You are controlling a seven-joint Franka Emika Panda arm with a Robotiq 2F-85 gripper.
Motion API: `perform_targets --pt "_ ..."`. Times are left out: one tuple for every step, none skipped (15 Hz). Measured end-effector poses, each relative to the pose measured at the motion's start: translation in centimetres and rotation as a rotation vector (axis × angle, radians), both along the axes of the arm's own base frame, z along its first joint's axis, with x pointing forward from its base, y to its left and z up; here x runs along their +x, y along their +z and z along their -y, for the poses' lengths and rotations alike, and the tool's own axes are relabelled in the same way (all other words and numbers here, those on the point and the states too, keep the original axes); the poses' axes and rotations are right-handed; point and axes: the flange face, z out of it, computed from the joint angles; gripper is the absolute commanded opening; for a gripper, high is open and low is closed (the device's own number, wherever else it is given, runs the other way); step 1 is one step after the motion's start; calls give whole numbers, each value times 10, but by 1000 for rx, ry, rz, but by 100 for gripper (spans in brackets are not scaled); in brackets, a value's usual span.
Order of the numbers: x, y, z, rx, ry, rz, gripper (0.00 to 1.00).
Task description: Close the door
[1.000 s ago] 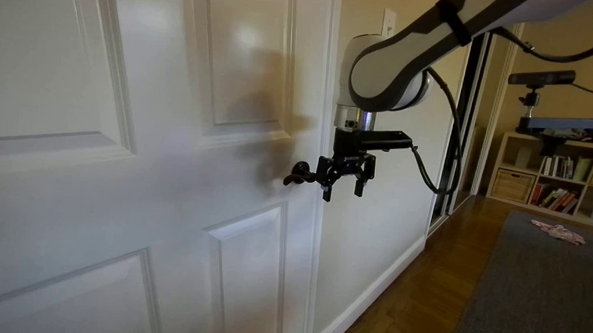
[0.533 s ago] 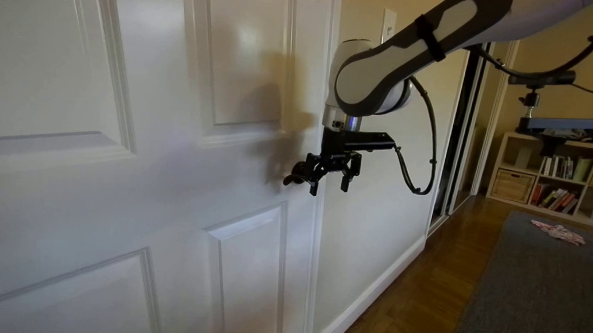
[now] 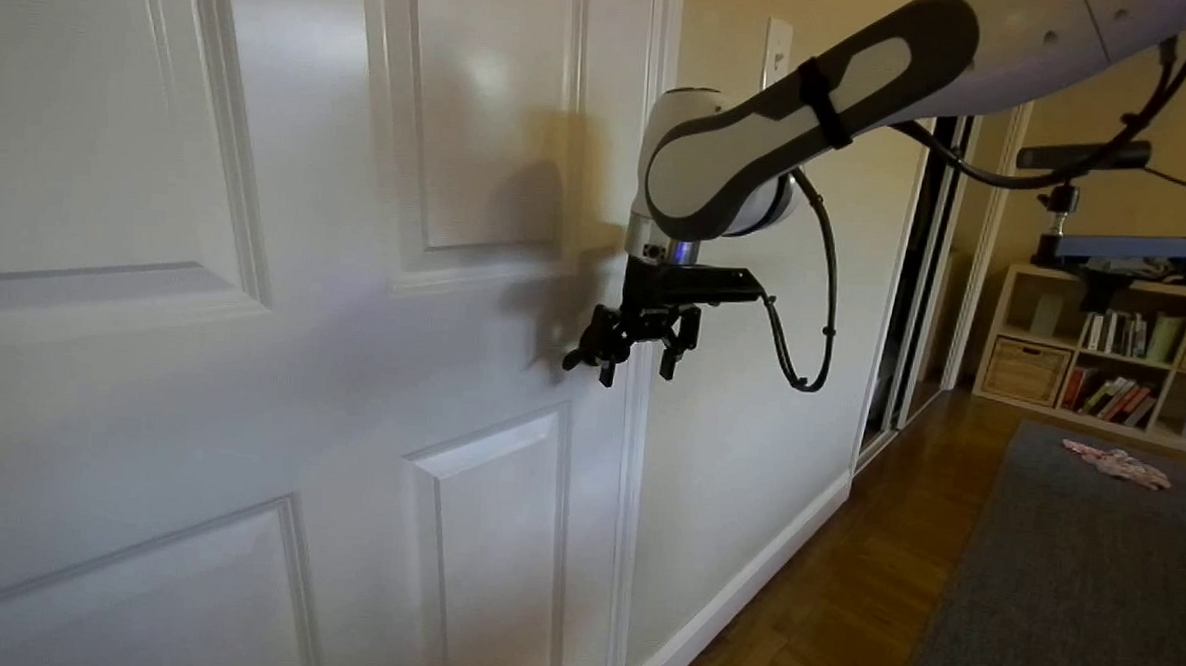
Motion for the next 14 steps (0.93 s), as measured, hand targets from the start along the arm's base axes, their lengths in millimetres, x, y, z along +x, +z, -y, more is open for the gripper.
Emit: perform_targets --pt "2 0 0 -1 0 1 100" --pt "5 0 0 -2 1 5 100" --pt "8 0 1 -3 1 10 100" --pt "11 0 1 -4 1 18 100" --pt "14 -1 1 -5 2 24 100" --pt "16 -1 1 -6 4 18 100" --pt "16 0 1 -7 5 9 100" --pt "17 0 1 -7 5 5 100" --pt "18 0 1 -7 5 -1 100" --pt "18 1 0 -7 6 -5 100" --pt "18 1 0 -7 6 -9 100" --pt "18 2 -1 -7 7 -12 100" --pt "18 2 -2 -6 9 -15 100" --pt "17 4 -4 -5 12 -16 100"
